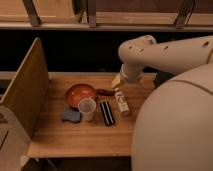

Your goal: Place the ceramic cup in the ceramic bowl

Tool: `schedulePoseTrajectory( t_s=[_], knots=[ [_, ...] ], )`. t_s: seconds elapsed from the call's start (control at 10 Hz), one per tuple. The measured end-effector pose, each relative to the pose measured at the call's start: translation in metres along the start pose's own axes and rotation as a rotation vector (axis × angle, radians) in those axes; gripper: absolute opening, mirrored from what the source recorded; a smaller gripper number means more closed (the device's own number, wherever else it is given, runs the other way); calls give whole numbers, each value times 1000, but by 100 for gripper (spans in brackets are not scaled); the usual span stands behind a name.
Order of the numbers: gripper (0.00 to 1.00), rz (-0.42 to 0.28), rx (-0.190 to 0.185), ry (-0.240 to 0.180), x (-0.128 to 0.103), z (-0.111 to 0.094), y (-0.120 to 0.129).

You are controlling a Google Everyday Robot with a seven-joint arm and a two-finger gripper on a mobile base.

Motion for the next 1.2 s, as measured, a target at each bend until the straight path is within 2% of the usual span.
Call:
schedulePoseTrajectory(
  t_s=[1.0,1.2],
  knots=[
    [80,-1,-1,0,0,0,1],
    [80,-37,-15,-4,1,-1,12]
  ],
)
